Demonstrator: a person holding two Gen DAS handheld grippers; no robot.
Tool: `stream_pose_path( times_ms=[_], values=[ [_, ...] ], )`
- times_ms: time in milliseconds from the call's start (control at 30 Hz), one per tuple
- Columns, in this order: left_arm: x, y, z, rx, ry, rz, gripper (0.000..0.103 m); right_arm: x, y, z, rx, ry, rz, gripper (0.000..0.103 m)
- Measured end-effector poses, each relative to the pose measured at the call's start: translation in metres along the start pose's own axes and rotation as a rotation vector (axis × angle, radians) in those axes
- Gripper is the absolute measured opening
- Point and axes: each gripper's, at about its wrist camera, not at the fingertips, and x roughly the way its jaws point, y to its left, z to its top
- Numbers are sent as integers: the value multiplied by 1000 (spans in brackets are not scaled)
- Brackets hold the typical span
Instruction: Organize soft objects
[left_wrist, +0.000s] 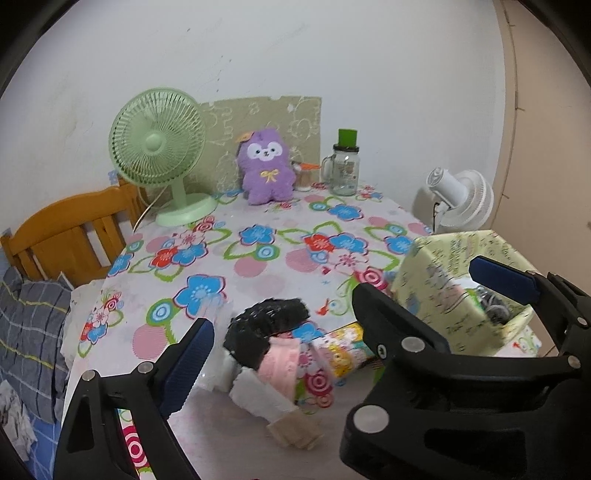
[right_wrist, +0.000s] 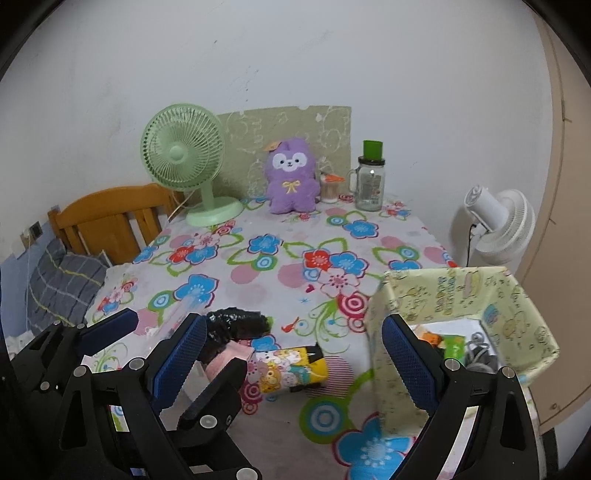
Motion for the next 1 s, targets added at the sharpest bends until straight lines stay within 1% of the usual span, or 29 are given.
stream_pose_path(
  times_ms=[267, 467, 500, 533, 567, 800, 867, 900, 933, 1000],
  values=[
    [27, 25, -12, -33, 48, 35, 94, 32, 12, -9, -4, 31, 31, 97],
    [45, 37, -16, -58, 78, 60, 91, 52, 20, -10, -29, 44, 39, 97],
    [47, 38, -16, -62, 85, 71, 87, 55, 21, -10, -31, 47, 43, 97],
    [51, 41, -16, -64, 94, 85, 82, 59, 22, -11, -33, 51, 47, 97],
    [53, 44, -16, -66, 98, 90, 80, 62, 23, -11, -32, 56, 49, 97],
    [67, 61, -19, -97, 122, 123, 79, 82, 31, -9, -38, 84, 76, 97],
    [71, 65, -19, -106, 132, 125, 76, 88, 33, -9, -39, 91, 79, 97],
    [74, 67, -19, -109, 137, 128, 71, 90, 34, -10, -39, 96, 81, 97],
    [76, 68, -19, -110, 140, 135, 69, 94, 36, -10, -40, 103, 83, 97],
    [80, 71, -20, -114, 147, 143, 69, 100, 37, -9, -43, 115, 88, 97]
  ],
)
